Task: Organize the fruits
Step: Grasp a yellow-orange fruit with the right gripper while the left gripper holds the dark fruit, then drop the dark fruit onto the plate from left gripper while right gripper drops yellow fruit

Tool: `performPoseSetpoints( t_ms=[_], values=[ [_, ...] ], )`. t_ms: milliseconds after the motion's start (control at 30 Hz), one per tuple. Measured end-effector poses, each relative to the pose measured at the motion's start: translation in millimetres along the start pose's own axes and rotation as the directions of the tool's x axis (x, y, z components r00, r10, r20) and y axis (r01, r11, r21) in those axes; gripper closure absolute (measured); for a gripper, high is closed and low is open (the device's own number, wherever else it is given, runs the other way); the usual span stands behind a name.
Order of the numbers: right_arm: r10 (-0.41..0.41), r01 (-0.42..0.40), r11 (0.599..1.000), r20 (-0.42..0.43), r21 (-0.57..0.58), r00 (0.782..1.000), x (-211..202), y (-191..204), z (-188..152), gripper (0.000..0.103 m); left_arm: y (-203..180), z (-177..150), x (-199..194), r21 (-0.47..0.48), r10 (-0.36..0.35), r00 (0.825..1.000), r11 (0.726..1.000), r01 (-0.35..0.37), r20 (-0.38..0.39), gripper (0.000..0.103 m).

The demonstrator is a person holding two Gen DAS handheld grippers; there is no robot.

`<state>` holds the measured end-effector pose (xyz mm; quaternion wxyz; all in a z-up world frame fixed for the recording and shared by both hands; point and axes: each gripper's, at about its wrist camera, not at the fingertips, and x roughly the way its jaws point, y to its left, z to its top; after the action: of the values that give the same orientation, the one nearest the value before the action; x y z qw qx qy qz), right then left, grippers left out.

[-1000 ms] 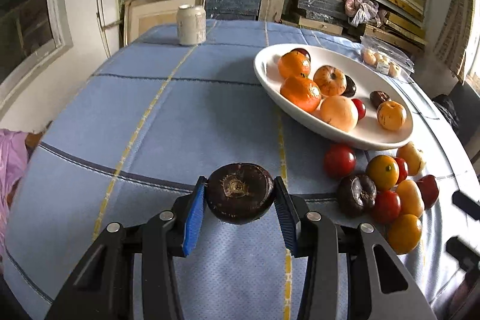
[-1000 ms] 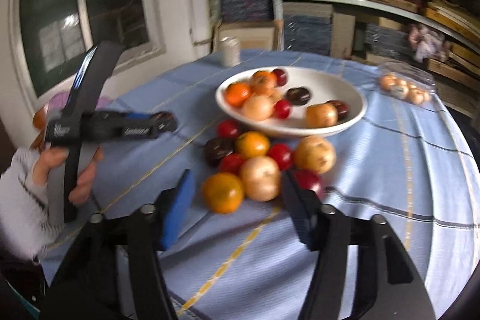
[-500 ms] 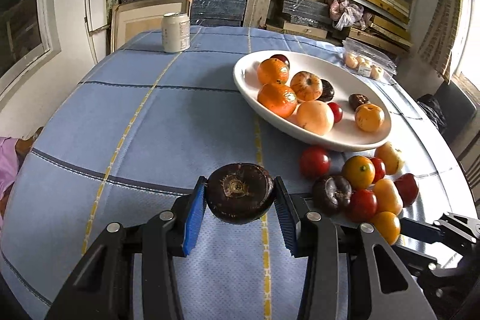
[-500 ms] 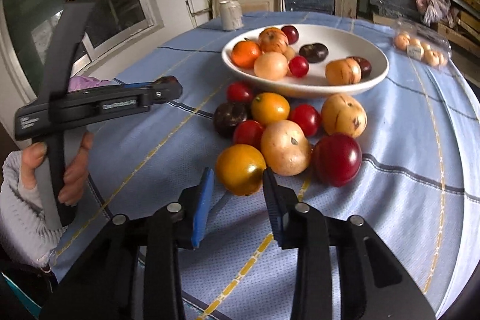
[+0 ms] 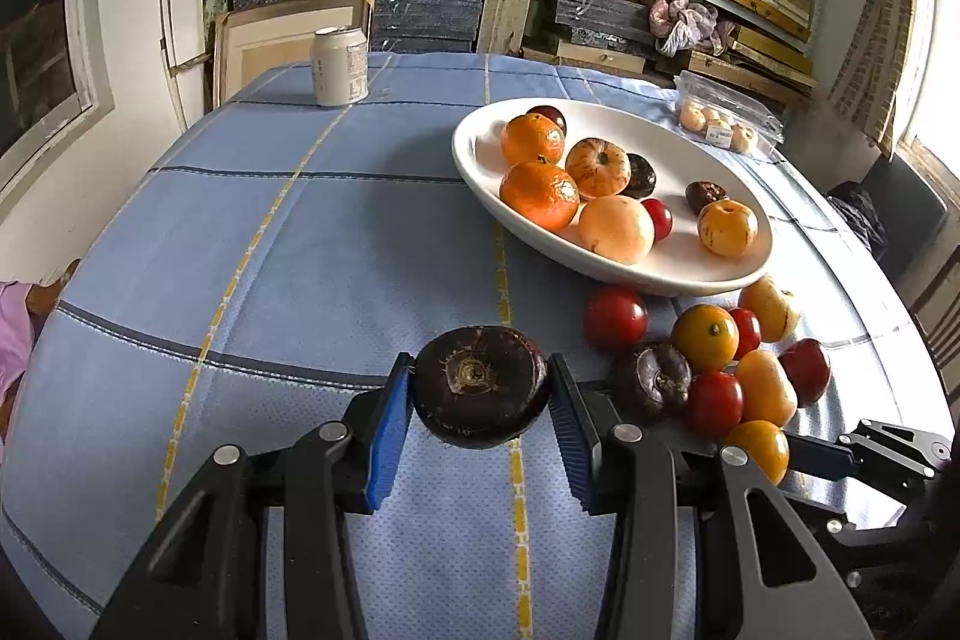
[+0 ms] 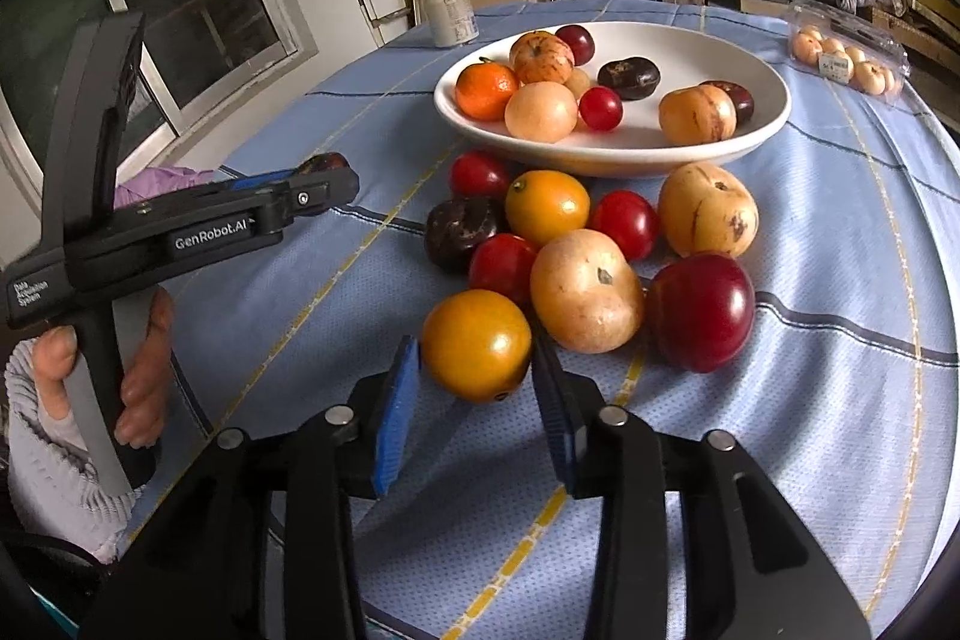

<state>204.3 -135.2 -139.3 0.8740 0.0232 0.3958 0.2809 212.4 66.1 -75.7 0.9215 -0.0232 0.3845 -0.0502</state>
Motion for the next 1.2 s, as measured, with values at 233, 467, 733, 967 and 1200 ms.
performPoseSetpoints(
  t_ms=[233,467,733,967,1200],
  values=[
    [0.008,-0.008,1.0,0.042,0.004,0.999,-10,0,-1,0.065,4,0,4,-0.012,0.009,1.0,1.0,-0.009,-0.007,0.058],
    [-0.008,0.003,0.999,0.132,0.041,0.991,-38,-11,-1,0.065,3,1,-1,-0.015,0.001,1.0,1.0,-0.001,0.016,0.058],
    [-0.054,0.036,0.995,0.205,0.088,0.977,-66,-45,31,0.065,-12,46,-3,0.013,-0.019,0.999,1.0,0.018,0.042,0.058],
    [-0.092,0.079,0.995,0.217,0.068,0.972,-59,-64,79,0.066,-40,93,27,0.071,-0.007,0.999,0.997,0.004,0.036,0.058],
    [-0.116,0.107,0.992,0.162,0.067,0.98,-11,-83,131,0.066,-84,148,70,0.122,-0.023,0.999,0.992,0.02,0.024,0.058]
  ],
)
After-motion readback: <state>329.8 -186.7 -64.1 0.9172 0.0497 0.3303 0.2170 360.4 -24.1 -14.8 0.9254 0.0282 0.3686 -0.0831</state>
